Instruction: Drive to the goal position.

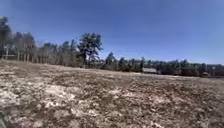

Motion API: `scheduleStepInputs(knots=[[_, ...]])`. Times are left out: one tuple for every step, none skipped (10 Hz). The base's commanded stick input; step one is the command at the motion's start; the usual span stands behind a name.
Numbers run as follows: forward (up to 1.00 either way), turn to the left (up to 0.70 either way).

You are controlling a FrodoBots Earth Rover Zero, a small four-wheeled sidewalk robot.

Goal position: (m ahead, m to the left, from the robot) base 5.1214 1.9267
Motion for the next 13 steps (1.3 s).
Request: scheduleStepInputs(knots=[[0.70,0.00],[0.70,0.00],[0.70,0.00],[0.70,0.00],[0.70,0.00],[0.70,0.00],[0.70,0.00],[0.70,0.00],[0.70,0.00],[0.70,0.00],[0.70,0.00],[0.70,0.00],[0.70,0.00]])
